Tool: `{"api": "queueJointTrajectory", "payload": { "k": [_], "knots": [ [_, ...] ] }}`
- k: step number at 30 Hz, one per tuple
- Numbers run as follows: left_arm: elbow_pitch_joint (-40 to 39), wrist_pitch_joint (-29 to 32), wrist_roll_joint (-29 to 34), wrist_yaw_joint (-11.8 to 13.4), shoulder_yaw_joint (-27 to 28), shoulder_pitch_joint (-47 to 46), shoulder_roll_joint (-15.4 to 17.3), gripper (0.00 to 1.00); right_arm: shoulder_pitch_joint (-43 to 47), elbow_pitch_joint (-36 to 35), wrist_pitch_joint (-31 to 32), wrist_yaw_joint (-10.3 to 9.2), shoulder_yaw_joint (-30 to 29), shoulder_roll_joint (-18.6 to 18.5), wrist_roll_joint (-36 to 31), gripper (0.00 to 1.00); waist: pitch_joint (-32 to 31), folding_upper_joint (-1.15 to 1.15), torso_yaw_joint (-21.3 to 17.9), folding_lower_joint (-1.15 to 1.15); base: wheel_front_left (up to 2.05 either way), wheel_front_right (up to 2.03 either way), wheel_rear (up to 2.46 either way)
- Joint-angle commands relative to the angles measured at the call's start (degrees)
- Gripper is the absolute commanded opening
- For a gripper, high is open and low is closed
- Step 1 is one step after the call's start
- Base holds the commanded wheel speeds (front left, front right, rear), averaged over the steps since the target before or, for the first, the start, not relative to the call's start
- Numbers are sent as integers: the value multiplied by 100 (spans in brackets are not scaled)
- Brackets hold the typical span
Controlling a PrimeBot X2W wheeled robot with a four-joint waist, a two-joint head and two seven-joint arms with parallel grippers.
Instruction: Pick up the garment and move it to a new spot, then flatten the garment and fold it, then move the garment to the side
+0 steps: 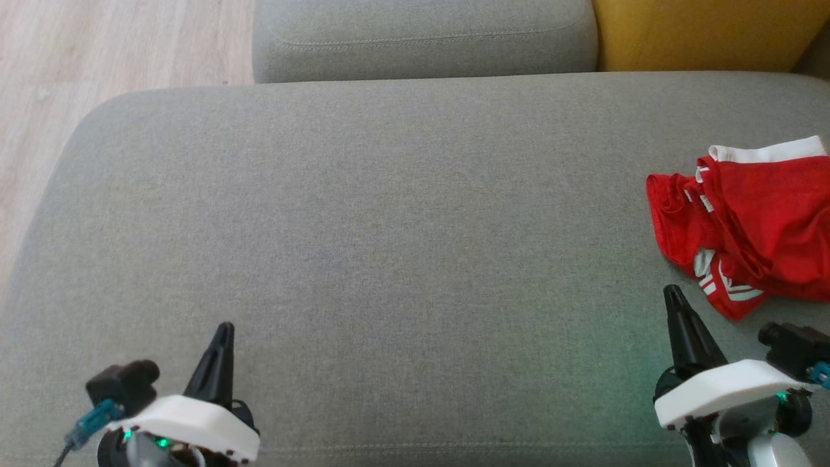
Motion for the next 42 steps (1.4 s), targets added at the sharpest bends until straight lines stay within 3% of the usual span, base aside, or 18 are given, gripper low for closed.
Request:
{"api": "queueJointTrajectory", "payload": {
  "k": [1,42],
  "knots": [
    [-134,36,-185,-61,211,-314,31,0,-283,-139,-52,-1,-19,-81,234,0,-1,0,-3,0,0,0,0],
    [179,635,-2442,-607,1089,-588,-433,0,-589,320,-63,-2,-147,-125,2980,0,-25,0,-70,0,0,0,0]
  ]
}}
